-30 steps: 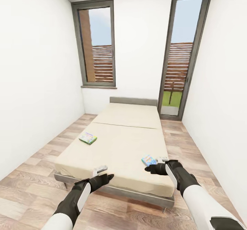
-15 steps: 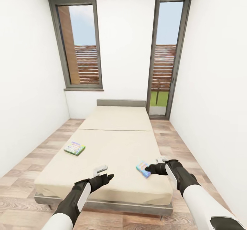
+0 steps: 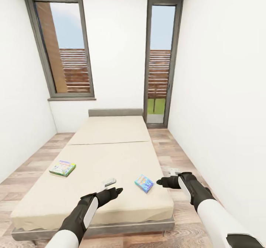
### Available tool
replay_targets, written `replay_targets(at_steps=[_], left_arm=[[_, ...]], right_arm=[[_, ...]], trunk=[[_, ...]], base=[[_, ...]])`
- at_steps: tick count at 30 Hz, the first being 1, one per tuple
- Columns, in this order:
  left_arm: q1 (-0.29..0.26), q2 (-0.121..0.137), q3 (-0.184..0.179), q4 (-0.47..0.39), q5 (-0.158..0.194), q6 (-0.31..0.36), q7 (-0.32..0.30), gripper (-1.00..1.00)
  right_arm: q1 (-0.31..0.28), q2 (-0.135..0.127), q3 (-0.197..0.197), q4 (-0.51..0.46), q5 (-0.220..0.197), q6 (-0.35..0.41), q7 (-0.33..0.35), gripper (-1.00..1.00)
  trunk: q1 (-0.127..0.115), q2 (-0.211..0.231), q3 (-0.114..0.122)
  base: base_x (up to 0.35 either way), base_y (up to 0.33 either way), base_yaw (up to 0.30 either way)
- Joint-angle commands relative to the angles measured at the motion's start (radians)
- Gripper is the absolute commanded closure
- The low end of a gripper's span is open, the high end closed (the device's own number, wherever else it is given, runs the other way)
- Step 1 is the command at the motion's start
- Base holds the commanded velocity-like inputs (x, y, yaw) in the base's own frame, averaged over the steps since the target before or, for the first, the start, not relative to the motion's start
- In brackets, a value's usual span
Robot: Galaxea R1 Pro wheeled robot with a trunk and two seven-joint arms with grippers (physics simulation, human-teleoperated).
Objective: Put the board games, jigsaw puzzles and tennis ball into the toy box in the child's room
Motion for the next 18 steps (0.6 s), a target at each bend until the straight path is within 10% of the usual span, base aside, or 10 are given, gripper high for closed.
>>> replay_targets(at_steps=[1, 18], left_arm=[[0.000, -0.001, 0.006, -0.001, 0.006, 0.009, -0.003, -1.00], [-0.001, -0.002, 0.007, -0.001, 0.006, 0.009, 0.000, -1.00]], right_arm=[[-0.001, 0.000, -0.001, -0.001, -0.001, 0.005, -0.003, -1.00], [-0.002, 0.000, -0.001, 0.001, -0.002, 0.006, -0.030, -1.00]], trunk=[[0.000, -0.001, -0.001], [0.000, -0.001, 0.002]], base=[[0.015, 0.009, -0.259], [0.005, 0.003, -0.102]])
